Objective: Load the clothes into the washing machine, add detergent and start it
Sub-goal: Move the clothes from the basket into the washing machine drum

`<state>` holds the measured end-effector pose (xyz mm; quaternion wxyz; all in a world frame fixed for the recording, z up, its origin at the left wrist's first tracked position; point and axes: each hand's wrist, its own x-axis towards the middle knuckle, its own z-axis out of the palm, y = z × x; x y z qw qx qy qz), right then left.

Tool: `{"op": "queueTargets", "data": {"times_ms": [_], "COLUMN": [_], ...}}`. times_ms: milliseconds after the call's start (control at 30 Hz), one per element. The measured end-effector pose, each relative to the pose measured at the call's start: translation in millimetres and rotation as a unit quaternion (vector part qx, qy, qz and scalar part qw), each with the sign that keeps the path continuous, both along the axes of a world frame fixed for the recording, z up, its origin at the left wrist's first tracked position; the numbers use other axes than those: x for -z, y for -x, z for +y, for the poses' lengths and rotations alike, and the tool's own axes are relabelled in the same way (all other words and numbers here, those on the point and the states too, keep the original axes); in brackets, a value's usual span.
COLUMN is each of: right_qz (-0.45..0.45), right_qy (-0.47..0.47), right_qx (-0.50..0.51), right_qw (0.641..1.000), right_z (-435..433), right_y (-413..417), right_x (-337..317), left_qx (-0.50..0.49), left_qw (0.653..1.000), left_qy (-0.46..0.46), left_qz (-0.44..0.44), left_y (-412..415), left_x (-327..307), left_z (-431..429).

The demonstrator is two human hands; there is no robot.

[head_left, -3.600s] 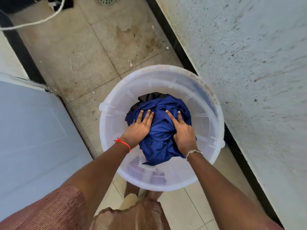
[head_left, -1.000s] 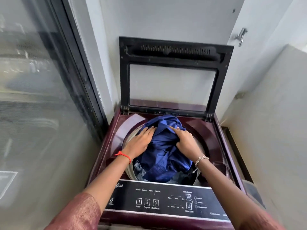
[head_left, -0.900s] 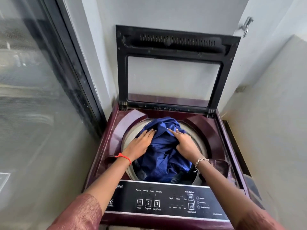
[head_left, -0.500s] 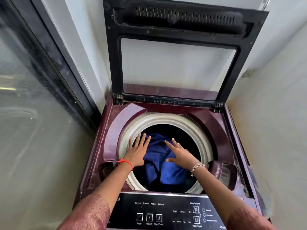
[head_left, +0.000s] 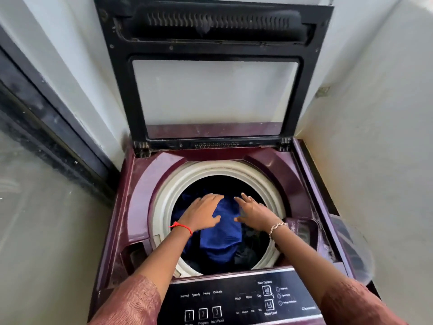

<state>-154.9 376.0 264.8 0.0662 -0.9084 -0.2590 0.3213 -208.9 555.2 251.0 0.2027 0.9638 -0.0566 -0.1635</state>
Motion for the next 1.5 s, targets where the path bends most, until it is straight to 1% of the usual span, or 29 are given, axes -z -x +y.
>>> {"op": "queueTargets", "data": {"times_ms": [100,233,300,400,467,500,567,733,867,1000,1200,1333,1500], "right_qz": [-0.034,-0.11,-0.16,-0.227,-0.261,-0.261,-0.242,-0.172,-0.106,-0.029,0.069,0.105,0.134], "right_qy": [-0.048,-0.096,-0.147,-0.229,-0.243,-0.235,-0.213,-0.164,-0.125,-0.081,-0.047,-0.032,0.006], "right_qx": [0.046,0.115,0.155,0.227,0.258,0.274,0.299,0.335,0.368,0.368,0.398,0.4,0.394], "right_qw": [0.997,0.983,0.964,0.919,0.898,0.895,0.898,0.912,0.915,0.926,0.914,0.91,0.909], "right_z": [-27,-79,-111,-161,-199,-220,-258,-361,-442,-498,-539,-545,-554], "right_y": [-4,-4,-2,3,6,6,8,16,21,22,16,0,-20], "right_x": [-22,-52,-61,-72,-72,-68,-58,-24,3,24,65,87,129], "left_qx": [0.03,0.088,0.115,0.147,0.171,0.181,0.197,0.226,0.262,0.273,0.296,0.31,0.335], "left_qw": [0.996,0.986,0.978,0.969,0.965,0.965,0.966,0.972,0.963,0.955,0.938,0.926,0.907], "left_qy": [0.032,0.05,0.064,0.079,0.074,0.069,0.056,0.016,-0.048,-0.089,-0.128,-0.145,-0.154], "left_qz": [-0.075,-0.134,-0.16,-0.183,-0.182,-0.178,-0.157,-0.061,0.032,0.077,0.128,0.157,0.204], "left_y": [-17,-40,-50,-62,-70,-73,-78,-93,-99,-106,-121,-142,-170], "left_x": [-23,-51,-65,-78,-81,-81,-78,-47,-19,3,34,59,109], "left_z": [-28,-84,-118,-170,-210,-230,-268,-365,-432,-471,-502,-511,-518]}}
